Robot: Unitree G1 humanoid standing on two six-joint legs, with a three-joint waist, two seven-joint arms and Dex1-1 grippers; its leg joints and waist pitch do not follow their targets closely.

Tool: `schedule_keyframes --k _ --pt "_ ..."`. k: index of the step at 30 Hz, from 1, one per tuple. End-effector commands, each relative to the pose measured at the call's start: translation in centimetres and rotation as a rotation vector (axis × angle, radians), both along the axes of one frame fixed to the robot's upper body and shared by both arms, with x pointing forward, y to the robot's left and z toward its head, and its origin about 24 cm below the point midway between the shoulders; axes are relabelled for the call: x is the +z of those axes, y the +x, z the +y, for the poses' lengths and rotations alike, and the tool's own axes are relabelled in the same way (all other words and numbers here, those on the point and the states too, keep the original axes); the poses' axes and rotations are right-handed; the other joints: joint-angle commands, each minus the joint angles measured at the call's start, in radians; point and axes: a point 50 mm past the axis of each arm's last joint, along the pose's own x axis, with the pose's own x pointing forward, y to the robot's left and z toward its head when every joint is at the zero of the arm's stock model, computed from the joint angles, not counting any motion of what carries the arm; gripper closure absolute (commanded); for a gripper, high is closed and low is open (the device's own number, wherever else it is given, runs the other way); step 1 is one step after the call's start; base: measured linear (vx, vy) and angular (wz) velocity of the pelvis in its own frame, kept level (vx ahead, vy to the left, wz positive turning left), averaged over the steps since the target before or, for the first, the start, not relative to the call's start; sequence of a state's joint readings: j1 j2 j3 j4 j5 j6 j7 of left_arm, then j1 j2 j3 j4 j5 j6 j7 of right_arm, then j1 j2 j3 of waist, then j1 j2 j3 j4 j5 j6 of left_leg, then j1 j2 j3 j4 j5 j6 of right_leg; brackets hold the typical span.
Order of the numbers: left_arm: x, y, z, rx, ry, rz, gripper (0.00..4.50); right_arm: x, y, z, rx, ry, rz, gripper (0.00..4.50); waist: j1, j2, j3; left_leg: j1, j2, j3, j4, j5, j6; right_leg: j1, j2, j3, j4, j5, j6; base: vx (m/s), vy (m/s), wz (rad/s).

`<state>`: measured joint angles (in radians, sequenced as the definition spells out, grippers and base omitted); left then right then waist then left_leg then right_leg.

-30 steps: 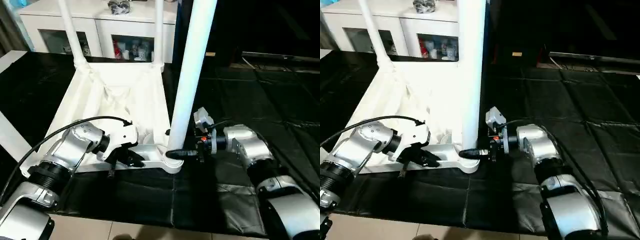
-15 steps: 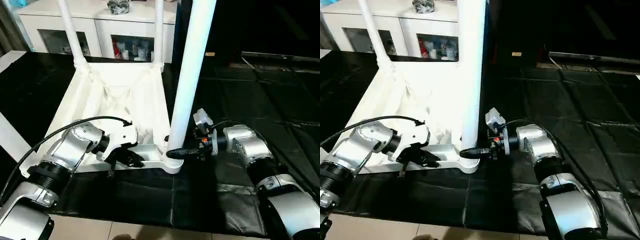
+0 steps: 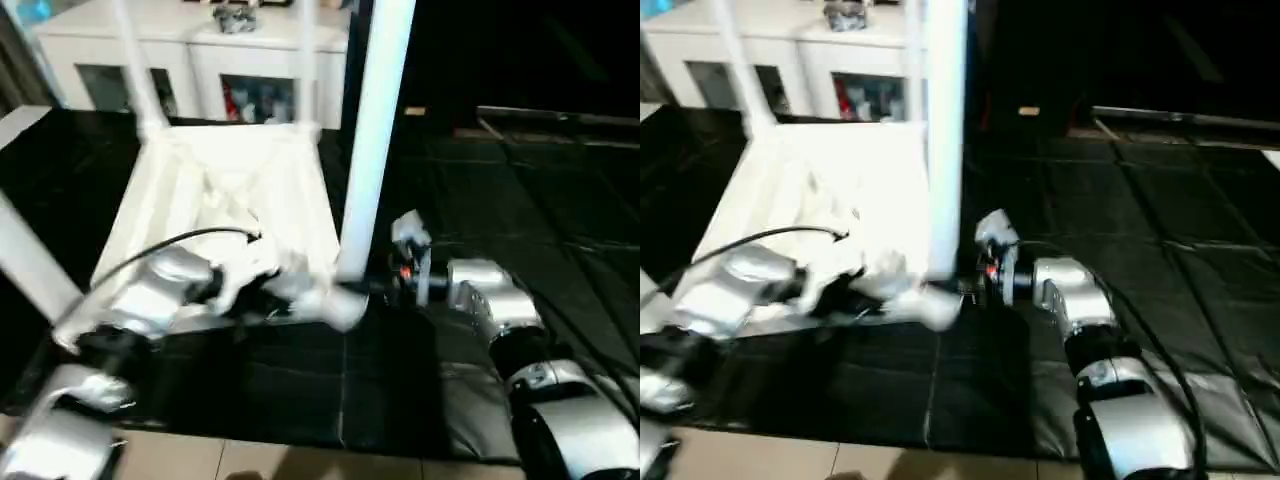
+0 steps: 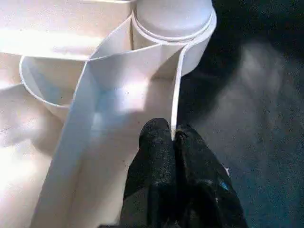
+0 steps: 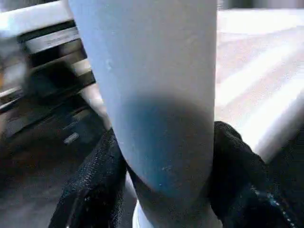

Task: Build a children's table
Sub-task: Rotate leg to tighten

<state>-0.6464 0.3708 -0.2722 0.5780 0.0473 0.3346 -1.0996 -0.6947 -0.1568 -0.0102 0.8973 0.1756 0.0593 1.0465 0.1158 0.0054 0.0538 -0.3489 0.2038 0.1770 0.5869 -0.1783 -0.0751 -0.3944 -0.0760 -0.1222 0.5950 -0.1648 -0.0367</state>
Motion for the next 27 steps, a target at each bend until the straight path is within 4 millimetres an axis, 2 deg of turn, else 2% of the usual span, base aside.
schedule_keyframes --k 1,3,4,5,9,11,12,13,14,15,16,18,24,26,27 --pt "0.6 1.2 -1.9 0.124 -0.062 -0.048 4.5 -1.8 -0.7 2.8 -0.03 0.011 0.096 2.44 -0.01 -0.001 -0.057 0.018 0.026 -0.018 -0.067 -0.311 0.002 0.037 -0.09 0.046 -0.116 -0.591 -0.073 0.0 0.0 0.0" --pt "1.0 1.8 -3.5 0.208 -0.115 -0.066 4.5 -1.9 -0.2 4.1 -0.15 -0.01 0.119 2.44 -0.018 0.001 -0.056 0.016 0.024 -0.019 -0.067 -0.318 0.007 0.036 -0.087 0.043 -0.12 -0.595 -0.066 0.0 0.0 0.0" --pt "1.0 1.8 -3.5 0.208 -0.115 -0.066 4.5 -1.9 -0.2 4.1 -0.15 -0.01 0.119 2.45 -0.022 0.001 -0.056 0.017 0.024 -0.019 -0.066 -0.323 0.003 0.034 -0.087 0.041 -0.121 -0.597 -0.064 0.0 0.0 0.0" --pt "1.2 2.0 -4.5 0.242 -0.135 -0.079 4.5 -1.8 0.2 4.8 -0.221 -0.039 0.124 2.45 -0.026 0.0 -0.058 0.019 0.022 -0.019 -0.065 -0.325 0.005 0.034 -0.086 0.04 -0.123 -0.593 -0.064 0.0 0.0 0.0" --pt "1.3 2.2 -5.5 0.268 -0.138 -0.109 4.5 -1.0 0.4 6.4 -0.225 -0.055 0.065 2.45 -0.031 0.0 -0.062 0.008 0.024 -0.02 -0.069 -0.302 0.019 0.039 -0.087 0.044 -0.117 -0.544 -0.071 0.0 0.0 0.0" --pt "1.0 2.2 -5.7 0.27 -0.137 -0.11 4.5 -0.4 0.2 7.5 -0.176 -0.041 0.015 2.45 -0.029 -0.002 -0.064 0.01 0.027 -0.018 -0.07 -0.286 0.03 0.038 -0.087 0.05 -0.111 -0.488 -0.089 0.0 0.0 0.0" --pt "1.0 2.1 -5.7 0.271 -0.133 -0.11 4.5 -0.4 0.2 7.6 -0.178 -0.034 0.017 2.14 -0.028 -0.002 -0.066 0.005 0.029 -0.018 -0.071 -0.266 0.035 0.042 -0.087 0.054 -0.103 -0.449 -0.104 0.0 0.0 0.0" --pt "1.0 2.1 -5.7 0.271 -0.133 -0.11 4.5 -0.4 0.2 7.6 -0.178 -0.034 0.017 1.96 -0.027 -0.001 -0.067 0.003 0.03 -0.017 -0.071 -0.256 0.037 0.043 -0.087 0.056 -0.1 -0.426 -0.111 0.0 0.0 0.0" --pt "0.8 2.1 -5.5 0.266 -0.123 -0.11 4.5 -0.4 0.2 7.6 -0.188 -0.036 0.017 1.96 -0.027 -0.002 -0.067 0.001 0.031 -0.017 -0.073 -0.241 0.041 0.045 -0.086 0.057 -0.094 -0.384 -0.125 0.0 0.0 0.0" --pt "0.7 2.0 -5.2 0.263 -0.116 -0.108 4.5 -0.5 0.2 7.4 -0.193 -0.032 0.017 1.73 -0.027 -0.003 -0.067 0.003 0.032 -0.015 -0.071 -0.233 0.043 0.044 -0.086 0.06 -0.089 -0.356 -0.14 0.0 0.0 0.0" --pt "0.7 2.0 -5.1 0.263 -0.115 -0.107 4.5 -0.5 0.2 7.4 -0.194 -0.032 0.016 1.73 -0.027 -0.004 -0.067 0.001 0.031 -0.014 -0.071 -0.23 0.044 0.045 -0.086 0.06 -0.087 -0.349 -0.145 0.0 0.0 0.0" --pt "0.6 1.9 -4.7 0.257 -0.104 -0.104 4.5 -0.6 0.2 7.0 -0.198 -0.034 0.009 1.43 -0.024 -0.003 -0.068 0.0 0.029 -0.011 -0.068 -0.213 0.048 0.046 -0.087 0.063 -0.085 -0.334 -0.154 0.0 0.0 0.0" --pt "0.6 1.7 -3.5 0.219 -0.091 -0.102 4.5 -0.9 0.3 4.7 -0.203 -0.047 -0.01 1.0 -0.026 0.003 -0.066 0.001 0.031 -0.013 -0.072 -0.23 0.043 0.048 -0.085 0.062 -0.087 -0.353 -0.149 0.0 0.0 0.0" --pt "0.6 1.6 -3.3 0.211 -0.09 -0.103 4.5 -0.9 0.4 4.4 -0.201 -0.05 -0.013 0.75 -0.027 0.003 -0.067 0.003 0.034 -0.013 -0.073 -0.23 0.042 0.047 -0.084 0.063 -0.085 -0.331 -0.155 0.0 0.0 0.0" --pt "0.6 1.5 -3.1 0.195 -0.087 -0.101 4.5 -0.9 0.3 3.9 -0.189 -0.054 -0.017 0.64 -0.027 0.006 -0.067 0.002 0.034 -0.014 -0.073 -0.227 0.04 0.047 -0.085 0.063 -0.083 -0.321 -0.16 0.0 0.0 0.0"
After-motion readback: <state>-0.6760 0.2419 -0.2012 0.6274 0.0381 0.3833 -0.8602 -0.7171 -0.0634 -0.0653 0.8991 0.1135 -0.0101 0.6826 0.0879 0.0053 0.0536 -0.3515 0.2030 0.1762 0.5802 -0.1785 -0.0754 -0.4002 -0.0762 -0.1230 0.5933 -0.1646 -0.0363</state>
